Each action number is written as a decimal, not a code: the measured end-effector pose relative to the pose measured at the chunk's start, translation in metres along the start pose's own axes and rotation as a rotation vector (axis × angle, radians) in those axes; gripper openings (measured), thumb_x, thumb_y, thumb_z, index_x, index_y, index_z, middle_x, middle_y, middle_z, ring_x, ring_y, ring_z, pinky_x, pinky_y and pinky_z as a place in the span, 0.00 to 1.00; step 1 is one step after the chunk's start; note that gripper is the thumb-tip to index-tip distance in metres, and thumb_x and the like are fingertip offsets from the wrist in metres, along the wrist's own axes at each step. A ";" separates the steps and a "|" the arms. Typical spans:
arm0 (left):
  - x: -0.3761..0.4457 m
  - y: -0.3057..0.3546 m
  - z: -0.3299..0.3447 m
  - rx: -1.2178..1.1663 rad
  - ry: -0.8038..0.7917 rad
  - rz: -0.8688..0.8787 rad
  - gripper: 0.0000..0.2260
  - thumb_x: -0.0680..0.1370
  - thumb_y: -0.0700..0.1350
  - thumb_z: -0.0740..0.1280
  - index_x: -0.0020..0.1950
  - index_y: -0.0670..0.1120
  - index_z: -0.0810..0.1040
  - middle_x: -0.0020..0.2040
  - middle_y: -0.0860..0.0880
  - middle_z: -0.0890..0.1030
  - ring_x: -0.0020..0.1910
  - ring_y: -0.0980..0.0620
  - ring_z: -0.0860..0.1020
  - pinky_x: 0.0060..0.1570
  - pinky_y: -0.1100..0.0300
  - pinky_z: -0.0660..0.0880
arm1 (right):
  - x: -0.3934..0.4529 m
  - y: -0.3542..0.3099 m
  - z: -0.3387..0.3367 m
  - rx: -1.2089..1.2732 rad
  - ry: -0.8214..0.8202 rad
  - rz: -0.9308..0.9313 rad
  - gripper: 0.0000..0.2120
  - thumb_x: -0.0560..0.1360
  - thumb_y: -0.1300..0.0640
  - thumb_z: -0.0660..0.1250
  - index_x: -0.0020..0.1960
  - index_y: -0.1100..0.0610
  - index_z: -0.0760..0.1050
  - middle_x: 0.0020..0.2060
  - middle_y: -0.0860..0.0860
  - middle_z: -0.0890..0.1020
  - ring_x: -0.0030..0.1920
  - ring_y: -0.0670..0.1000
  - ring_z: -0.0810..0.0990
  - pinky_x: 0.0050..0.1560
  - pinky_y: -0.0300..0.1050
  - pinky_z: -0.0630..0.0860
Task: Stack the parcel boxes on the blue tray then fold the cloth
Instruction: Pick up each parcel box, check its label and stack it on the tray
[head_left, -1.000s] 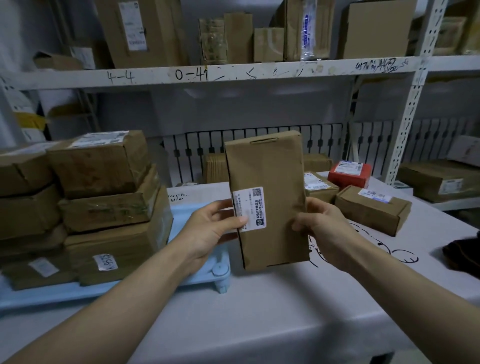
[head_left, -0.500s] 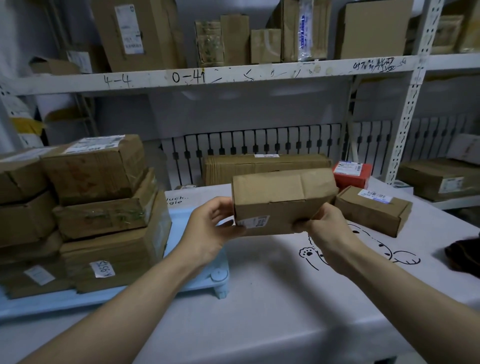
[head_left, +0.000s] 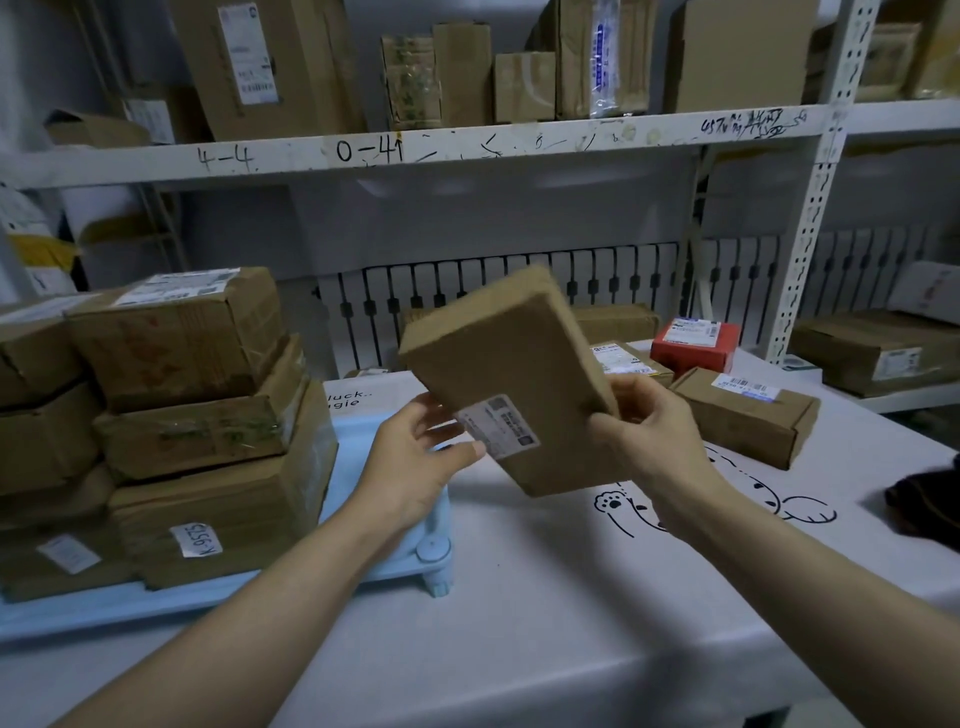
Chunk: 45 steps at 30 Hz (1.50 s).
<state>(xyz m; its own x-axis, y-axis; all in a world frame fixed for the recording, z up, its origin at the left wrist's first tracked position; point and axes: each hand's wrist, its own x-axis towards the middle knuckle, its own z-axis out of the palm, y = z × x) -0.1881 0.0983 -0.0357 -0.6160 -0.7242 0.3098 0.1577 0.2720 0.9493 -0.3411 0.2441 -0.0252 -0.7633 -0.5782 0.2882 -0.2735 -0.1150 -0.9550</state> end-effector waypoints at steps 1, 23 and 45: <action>0.000 0.001 0.001 -0.019 0.024 -0.024 0.21 0.70 0.28 0.72 0.58 0.47 0.75 0.53 0.48 0.80 0.55 0.48 0.79 0.47 0.66 0.78 | 0.001 -0.002 0.000 -0.005 0.012 -0.013 0.16 0.71 0.71 0.67 0.54 0.56 0.79 0.43 0.48 0.82 0.42 0.44 0.77 0.39 0.37 0.73; -0.003 0.027 0.031 1.224 0.028 0.764 0.27 0.64 0.43 0.76 0.63 0.48 0.77 0.65 0.49 0.76 0.71 0.44 0.68 0.73 0.44 0.56 | -0.002 0.019 0.005 -0.756 0.119 -0.623 0.21 0.61 0.59 0.70 0.54 0.55 0.81 0.46 0.49 0.79 0.49 0.55 0.74 0.46 0.45 0.60; 0.003 0.015 0.004 0.915 0.062 0.460 0.15 0.70 0.37 0.70 0.50 0.55 0.77 0.43 0.65 0.73 0.52 0.60 0.66 0.65 0.62 0.54 | -0.007 0.021 -0.013 -0.333 0.104 -0.430 0.26 0.66 0.65 0.74 0.60 0.48 0.73 0.54 0.43 0.79 0.55 0.46 0.77 0.61 0.48 0.73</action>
<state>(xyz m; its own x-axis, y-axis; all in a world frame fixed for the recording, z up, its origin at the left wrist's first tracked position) -0.1904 0.1024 -0.0204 -0.5999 -0.4516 0.6605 -0.2964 0.8922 0.3409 -0.3491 0.2561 -0.0466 -0.5911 -0.4507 0.6689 -0.7308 -0.0518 -0.6807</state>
